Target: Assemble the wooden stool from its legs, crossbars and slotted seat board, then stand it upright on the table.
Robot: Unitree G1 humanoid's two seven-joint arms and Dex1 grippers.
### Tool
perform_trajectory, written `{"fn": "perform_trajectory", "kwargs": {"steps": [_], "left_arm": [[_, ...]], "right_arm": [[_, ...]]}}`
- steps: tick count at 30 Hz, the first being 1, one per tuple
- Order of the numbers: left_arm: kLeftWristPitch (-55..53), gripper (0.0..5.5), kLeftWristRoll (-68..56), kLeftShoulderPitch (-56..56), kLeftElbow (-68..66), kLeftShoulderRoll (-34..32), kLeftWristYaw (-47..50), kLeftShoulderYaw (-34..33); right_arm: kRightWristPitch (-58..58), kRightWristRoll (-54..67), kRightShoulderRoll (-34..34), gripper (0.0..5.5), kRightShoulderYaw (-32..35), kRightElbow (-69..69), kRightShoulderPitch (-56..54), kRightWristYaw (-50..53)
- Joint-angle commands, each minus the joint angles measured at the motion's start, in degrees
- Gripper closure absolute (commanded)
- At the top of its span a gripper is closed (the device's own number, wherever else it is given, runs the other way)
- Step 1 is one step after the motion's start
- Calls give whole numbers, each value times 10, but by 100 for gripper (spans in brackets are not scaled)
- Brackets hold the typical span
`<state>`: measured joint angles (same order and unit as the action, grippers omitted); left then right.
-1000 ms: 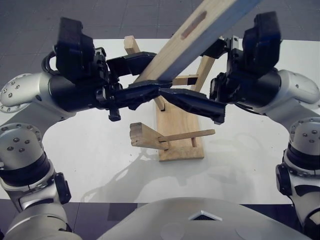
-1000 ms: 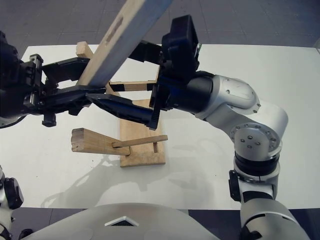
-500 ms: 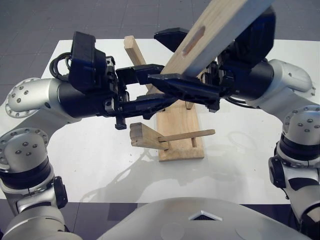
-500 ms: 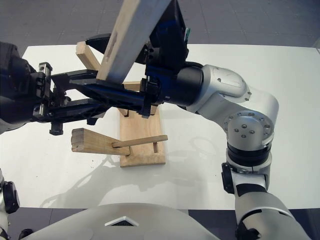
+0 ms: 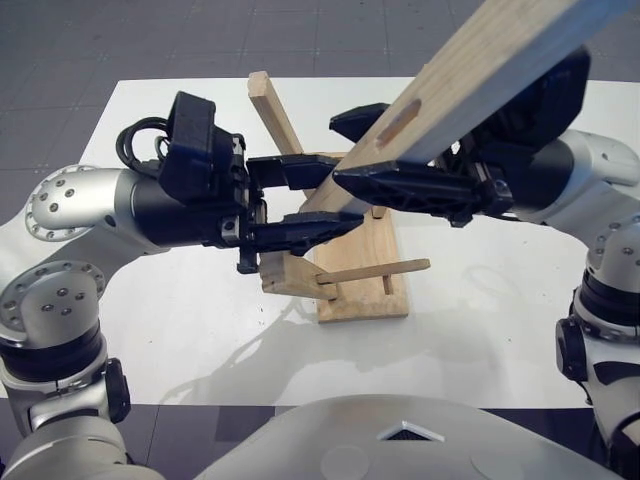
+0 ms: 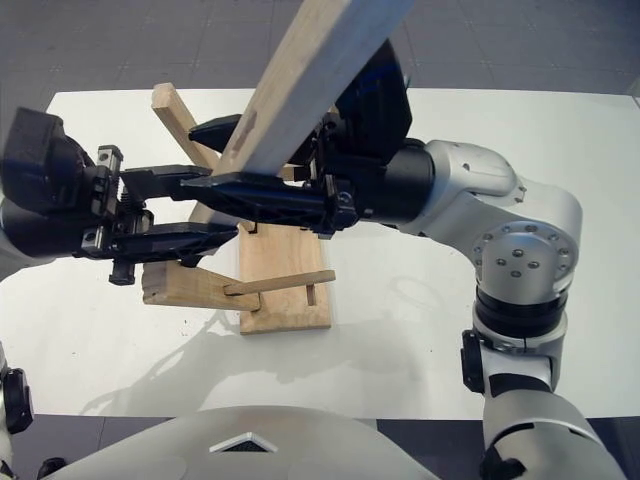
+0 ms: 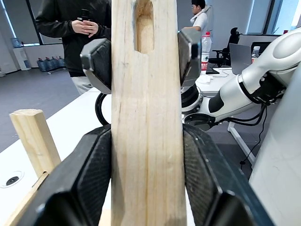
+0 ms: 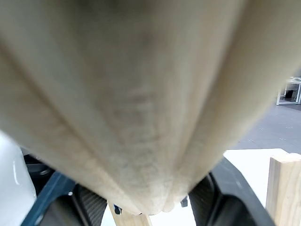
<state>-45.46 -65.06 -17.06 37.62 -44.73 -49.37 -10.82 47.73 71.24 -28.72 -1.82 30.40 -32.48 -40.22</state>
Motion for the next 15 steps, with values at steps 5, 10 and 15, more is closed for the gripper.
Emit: {"fn": "perform_trajectory", "kwargs": {"steps": [5, 10, 15], "left_arm": [[20, 343, 30, -19, -34, -9, 7, -5], [15, 249, 5, -80, -89, 23, 75, -20], [20, 157, -5, -85, -124, 1, 99, -94]], "right_arm": [[14, -4, -31, 344, 14, -15, 26, -26], [-8, -26, -33, 347, 32, -33, 16, -27], [-19, -31, -70, 347, 97, -46, 25, -38]]}}
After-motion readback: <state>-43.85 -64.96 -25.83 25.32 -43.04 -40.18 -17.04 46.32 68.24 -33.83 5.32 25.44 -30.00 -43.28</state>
